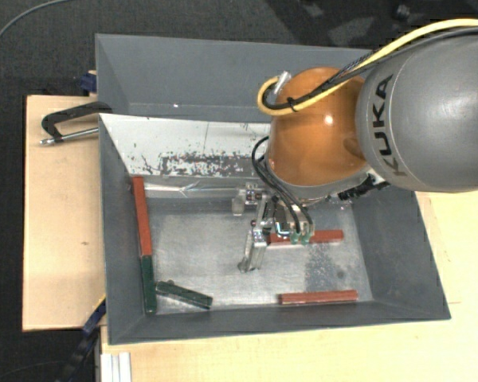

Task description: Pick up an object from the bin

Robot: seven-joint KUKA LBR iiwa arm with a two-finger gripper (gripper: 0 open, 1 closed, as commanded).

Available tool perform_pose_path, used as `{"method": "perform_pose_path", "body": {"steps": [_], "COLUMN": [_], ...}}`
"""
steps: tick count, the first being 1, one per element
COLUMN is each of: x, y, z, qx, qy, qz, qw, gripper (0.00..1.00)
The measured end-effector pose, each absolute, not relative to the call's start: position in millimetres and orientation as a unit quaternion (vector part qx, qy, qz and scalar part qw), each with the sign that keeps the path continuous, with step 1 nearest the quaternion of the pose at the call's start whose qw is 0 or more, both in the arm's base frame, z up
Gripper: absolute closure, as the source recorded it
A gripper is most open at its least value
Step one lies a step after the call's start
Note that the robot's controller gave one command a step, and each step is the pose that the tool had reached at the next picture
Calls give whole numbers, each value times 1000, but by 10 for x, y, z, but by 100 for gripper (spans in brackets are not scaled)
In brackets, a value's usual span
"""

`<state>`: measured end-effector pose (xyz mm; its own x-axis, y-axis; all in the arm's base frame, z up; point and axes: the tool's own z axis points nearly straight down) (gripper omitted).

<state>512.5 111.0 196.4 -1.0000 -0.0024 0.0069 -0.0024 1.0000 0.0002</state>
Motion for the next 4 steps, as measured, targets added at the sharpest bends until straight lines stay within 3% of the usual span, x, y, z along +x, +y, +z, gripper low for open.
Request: {"method": "perform_pose_path", "body": {"steps": [1, 2, 3, 4], "x": [5649, 5954, 5964, 5921], "y": [207, -216, -201, -505], "z": [789, 719, 729, 2141], "qx": [-61, 165, 166, 154], "qy": [-998, -986, -986, -988], "qz": [1, 0, 0, 2], "qw": [2, -4, -6, -7], "gripper": [0, 0, 100, 100]}}
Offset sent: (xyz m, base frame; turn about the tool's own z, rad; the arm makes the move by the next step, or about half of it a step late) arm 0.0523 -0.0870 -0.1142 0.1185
